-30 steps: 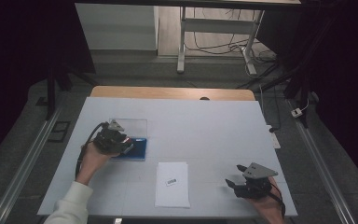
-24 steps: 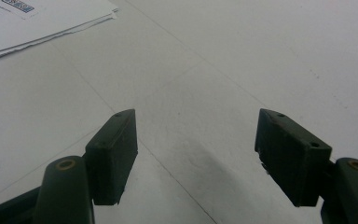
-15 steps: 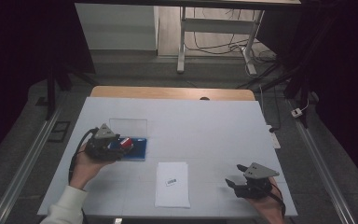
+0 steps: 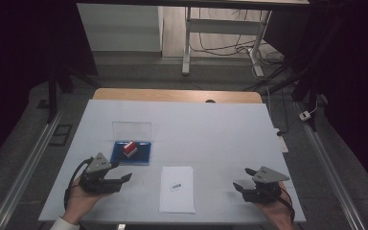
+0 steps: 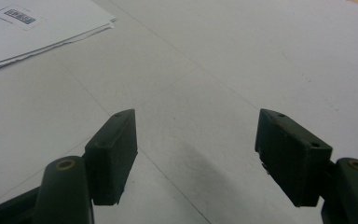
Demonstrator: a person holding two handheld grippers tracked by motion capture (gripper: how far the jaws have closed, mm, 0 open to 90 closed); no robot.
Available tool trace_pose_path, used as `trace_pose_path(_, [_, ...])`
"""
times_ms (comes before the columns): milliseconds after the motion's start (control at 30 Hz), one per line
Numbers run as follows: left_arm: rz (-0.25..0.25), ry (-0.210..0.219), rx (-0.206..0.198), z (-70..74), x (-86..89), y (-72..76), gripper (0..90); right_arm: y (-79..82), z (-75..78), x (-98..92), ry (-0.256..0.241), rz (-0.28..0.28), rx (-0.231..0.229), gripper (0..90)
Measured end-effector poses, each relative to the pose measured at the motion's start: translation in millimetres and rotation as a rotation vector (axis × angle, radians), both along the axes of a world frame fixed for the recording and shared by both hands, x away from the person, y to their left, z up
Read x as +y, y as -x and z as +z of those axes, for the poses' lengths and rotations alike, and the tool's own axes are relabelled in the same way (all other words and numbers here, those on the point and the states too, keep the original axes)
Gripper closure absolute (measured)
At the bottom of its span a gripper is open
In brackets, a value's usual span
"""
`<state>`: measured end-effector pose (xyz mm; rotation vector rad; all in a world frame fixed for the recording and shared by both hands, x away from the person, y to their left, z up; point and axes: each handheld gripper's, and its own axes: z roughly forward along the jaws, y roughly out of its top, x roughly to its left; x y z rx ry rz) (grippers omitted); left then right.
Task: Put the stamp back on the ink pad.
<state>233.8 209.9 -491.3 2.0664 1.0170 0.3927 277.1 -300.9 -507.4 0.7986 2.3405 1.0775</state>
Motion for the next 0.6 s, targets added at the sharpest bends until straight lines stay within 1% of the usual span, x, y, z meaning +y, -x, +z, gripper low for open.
trace_pose_path(100, [-0.01,0.004,0.003,-3.9,0.1,7.6,32.9,-0.9,0.1,-2.1,0.006,-0.008,-0.002,28.9])
trace_pose_path(200, [-0.004,0.021,0.008,-8.9,2.3,11.6,32.8,-1.2,-0.2,-4.0,-0.003,-0.012,-0.002,28.9])
trace_pose_path(333, [0.004,0.018,0.025,-14.1,3.3,11.9,32.3,-0.9,0.8,-5.1,-0.006,-0.011,-0.004,29.0])
trace_pose_path(400, [0.003,0.012,0.023,-14.6,2.7,11.7,32.1,-0.5,1.2,-5.3,-0.008,-0.01,-0.008,29.0])
trace_pose_path(600, [0.009,0.015,0.022,-14.4,3.6,11.1,32.1,0.4,2.0,-4.9,-0.014,0.0,-0.017,29.0])
